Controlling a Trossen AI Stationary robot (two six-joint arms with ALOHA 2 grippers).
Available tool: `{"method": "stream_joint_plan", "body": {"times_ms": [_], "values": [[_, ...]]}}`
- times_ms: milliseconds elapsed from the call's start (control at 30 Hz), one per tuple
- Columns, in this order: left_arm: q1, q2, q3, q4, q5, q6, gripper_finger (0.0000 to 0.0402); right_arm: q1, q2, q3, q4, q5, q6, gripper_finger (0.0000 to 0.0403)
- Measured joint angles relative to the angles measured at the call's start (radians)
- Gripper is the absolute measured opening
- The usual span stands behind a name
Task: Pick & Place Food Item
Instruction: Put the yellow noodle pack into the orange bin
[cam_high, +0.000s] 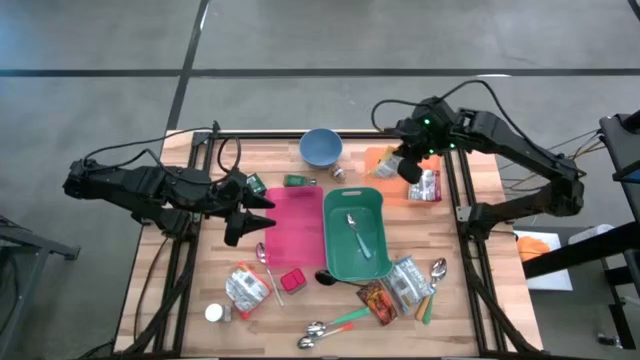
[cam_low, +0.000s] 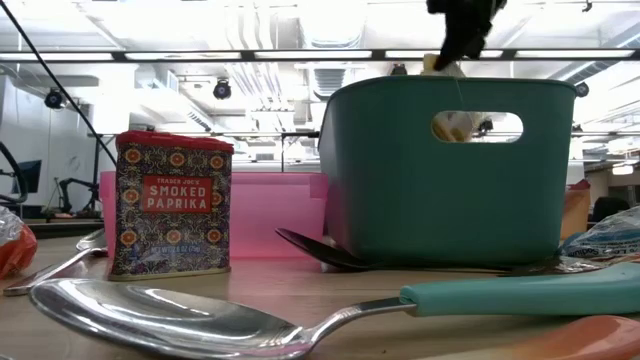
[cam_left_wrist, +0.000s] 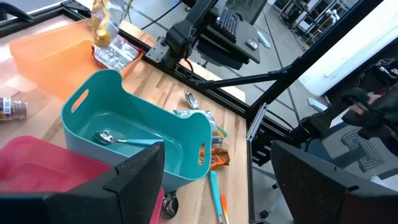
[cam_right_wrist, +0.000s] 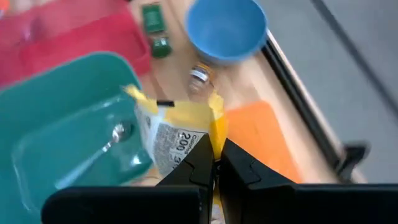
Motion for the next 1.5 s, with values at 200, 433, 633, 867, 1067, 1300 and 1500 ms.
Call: {"method": "stream_joint_plan", "body": {"times_ms": [200, 433, 633, 867, 1067, 1300, 1500], "values": [[0.0, 0.0, 0.0, 0.0, -0.024, 0.0, 0.0293, -0.065, -0.004, -0.061, 0.002, 0.013, 0.317, 0.0008], [0.001, 0.0, 0.0, 0.0, -0.026, 0.0, 0.0293, -0.076, 0.022, -0.085, -0.02, 0.169, 0.62, 0.0008], [0.001, 0.0, 0.0, 0.001, -0.034, -0.034, 0.0293, -0.08, 0.038, -0.089, -0.092, 0.332, 0.913, 0.0008], [0.001, 0.0, 0.0, 0.001, -0.035, -0.053, 0.0293, -0.081, 0.053, -0.111, -0.202, 0.345, 1.07, 0.0008], [0.001, 0.0, -0.001, 0.001, -0.049, -0.05, 0.0293, -0.059, 0.052, -0.136, -0.206, 0.332, 1.209, 0.0008], [0.002, 0.0, -0.001, -0.004, -0.049, -0.025, 0.0293, 0.016, 0.051, -0.136, -0.209, 0.318, 1.387, 0.0008], [0.002, 0.0, -0.001, -0.061, -0.049, -0.023, 0.0293, 0.067, 0.051, -0.138, -0.202, 0.321, 1.539, 0.0008]]}}
